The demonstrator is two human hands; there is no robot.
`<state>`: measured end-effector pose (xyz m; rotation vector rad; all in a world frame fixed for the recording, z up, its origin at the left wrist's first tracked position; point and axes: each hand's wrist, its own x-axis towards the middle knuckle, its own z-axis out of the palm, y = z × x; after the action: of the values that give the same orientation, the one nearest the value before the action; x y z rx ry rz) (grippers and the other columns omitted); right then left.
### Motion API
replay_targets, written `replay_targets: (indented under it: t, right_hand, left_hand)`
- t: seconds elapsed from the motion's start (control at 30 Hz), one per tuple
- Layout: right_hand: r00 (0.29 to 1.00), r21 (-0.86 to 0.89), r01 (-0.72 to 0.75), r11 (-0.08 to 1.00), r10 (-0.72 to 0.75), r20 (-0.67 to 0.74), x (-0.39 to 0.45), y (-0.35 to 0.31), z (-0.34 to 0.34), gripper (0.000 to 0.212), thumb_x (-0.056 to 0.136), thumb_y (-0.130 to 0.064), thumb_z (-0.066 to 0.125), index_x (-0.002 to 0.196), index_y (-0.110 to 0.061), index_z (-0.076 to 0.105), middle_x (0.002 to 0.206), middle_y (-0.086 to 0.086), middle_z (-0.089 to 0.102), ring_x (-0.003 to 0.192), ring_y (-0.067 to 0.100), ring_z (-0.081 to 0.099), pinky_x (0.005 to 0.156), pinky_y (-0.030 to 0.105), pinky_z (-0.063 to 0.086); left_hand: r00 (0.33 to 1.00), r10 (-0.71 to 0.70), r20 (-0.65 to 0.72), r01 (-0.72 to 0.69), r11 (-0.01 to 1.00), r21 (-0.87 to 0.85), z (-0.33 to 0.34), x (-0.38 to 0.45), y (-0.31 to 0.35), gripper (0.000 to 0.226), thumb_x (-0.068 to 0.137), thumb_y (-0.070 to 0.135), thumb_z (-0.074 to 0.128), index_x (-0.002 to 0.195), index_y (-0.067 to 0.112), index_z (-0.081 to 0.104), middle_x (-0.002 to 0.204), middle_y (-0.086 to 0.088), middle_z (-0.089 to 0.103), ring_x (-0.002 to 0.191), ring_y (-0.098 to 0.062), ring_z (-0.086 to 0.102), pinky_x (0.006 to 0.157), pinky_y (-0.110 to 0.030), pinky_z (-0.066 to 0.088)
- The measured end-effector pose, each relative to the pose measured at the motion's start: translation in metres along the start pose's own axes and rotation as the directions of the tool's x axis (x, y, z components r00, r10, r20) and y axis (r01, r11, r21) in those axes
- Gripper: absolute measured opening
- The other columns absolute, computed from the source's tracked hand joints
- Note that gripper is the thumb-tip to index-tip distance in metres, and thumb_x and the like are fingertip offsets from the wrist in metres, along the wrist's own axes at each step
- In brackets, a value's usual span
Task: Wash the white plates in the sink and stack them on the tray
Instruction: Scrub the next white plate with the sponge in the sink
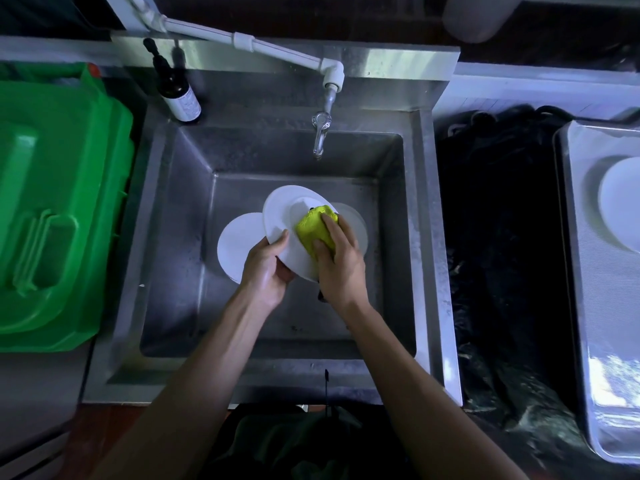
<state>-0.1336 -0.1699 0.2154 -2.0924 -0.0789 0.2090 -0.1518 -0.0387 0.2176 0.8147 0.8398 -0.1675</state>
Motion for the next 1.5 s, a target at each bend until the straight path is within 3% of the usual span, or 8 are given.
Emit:
replay_targets:
  t: [0.23,0.43,0.63,0.73,0.9,1.1,1.3,1.5]
  right_hand:
    - [1.0,0.008,0.021,1.0,-0.021,-0.004,-0.011,-0.007,0.002,0.044,0.103,-0.021,0.052,0.146,-0.022,0.046,0.156,-0.002,0.036,0.136,0.023,0.042,0.107,0.049,0.042]
    - [0.997,-0.082,0.067,0.994,-0.069,-0.026,-0.019,-0.002,0.01,0.043,0.103,-0.018,0.052,0.145,-0.017,0.047,0.154,0.005,0.037,0.131,0.029,0.045,0.104,0.051,0.043]
    - [0.992,-0.071,-0.042,0.997,0.034,-0.118,-0.015,0.01,0.012,0.05,0.099,-0.014,0.053,0.148,-0.019,0.044,0.156,0.006,0.035,0.137,0.027,0.039,0.109,0.051,0.039]
    - [0.98,-0.026,-0.116,0.993,0.11,-0.169,-0.006,0.016,0.007,0.051,0.097,-0.013,0.053,0.148,-0.017,0.044,0.155,0.007,0.036,0.138,0.027,0.038,0.111,0.049,0.038]
    - [0.956,-0.002,-0.195,0.981,0.19,-0.225,0.011,0.019,-0.004,0.051,0.096,-0.011,0.055,0.146,-0.014,0.047,0.154,0.008,0.037,0.136,0.028,0.042,0.112,0.043,0.037]
    - [0.95,-0.016,-0.217,0.976,0.208,-0.233,0.029,0.015,-0.014,0.05,0.096,-0.018,0.052,0.146,-0.019,0.048,0.153,0.002,0.04,0.136,0.023,0.042,0.112,0.036,0.036]
    - [0.961,-0.059,-0.178,0.982,0.16,-0.224,0.042,0.007,-0.019,0.049,0.098,-0.019,0.051,0.146,-0.02,0.046,0.152,0.003,0.04,0.133,0.025,0.043,0.11,0.041,0.037]
    - [0.969,-0.11,-0.127,0.986,0.1,-0.226,0.053,-0.011,-0.011,0.049,0.097,-0.02,0.058,0.145,-0.014,0.048,0.152,0.009,0.04,0.133,0.032,0.042,0.111,0.037,0.034]
  left_hand:
    - [1.0,-0.01,0.006,0.011,0.992,-0.124,0.008,0.001,0.005,0.038,0.102,0.023,0.053,0.136,0.007,0.058,0.131,-0.019,0.066,0.113,-0.033,0.067,0.076,-0.04,0.06]
    - [0.998,-0.059,-0.023,0.055,0.984,-0.17,0.01,0.007,0.01,0.044,0.104,0.026,0.048,0.143,0.006,0.052,0.138,-0.021,0.06,0.116,-0.036,0.063,0.074,-0.04,0.06]
    - [0.999,-0.034,0.012,0.035,0.984,-0.174,-0.006,0.008,0.007,0.044,0.102,0.02,0.052,0.144,0.007,0.05,0.137,-0.019,0.061,0.115,-0.035,0.065,0.07,-0.041,0.061]
    - [0.998,-0.008,0.057,0.016,0.99,-0.139,-0.021,0.011,0.008,0.042,0.1,0.017,0.054,0.141,0.007,0.053,0.135,-0.015,0.064,0.12,-0.033,0.064,0.084,-0.045,0.061]
    - [0.978,-0.022,0.207,0.04,0.996,-0.081,-0.04,0.014,0.017,0.032,0.095,0.014,0.057,0.126,0.007,0.063,0.118,-0.01,0.072,0.106,-0.027,0.071,0.077,-0.04,0.061]
    - [0.949,-0.074,0.306,0.037,0.991,0.126,-0.05,0.018,0.032,0.035,0.086,0.011,0.06,0.121,0.011,0.067,0.119,-0.01,0.072,0.107,-0.029,0.069,0.094,-0.05,0.053]
    - [0.933,-0.131,0.335,0.018,0.947,0.319,-0.049,0.018,0.045,0.049,0.077,0.005,0.069,0.125,0.002,0.063,0.112,-0.014,0.072,0.1,-0.032,0.069,0.081,-0.046,0.056]
    - [0.919,-0.163,0.358,0.0,0.91,0.415,-0.044,0.022,0.042,0.032,0.08,-0.001,0.07,0.112,0.001,0.07,0.107,-0.015,0.075,0.092,-0.031,0.073,0.065,-0.037,0.059]
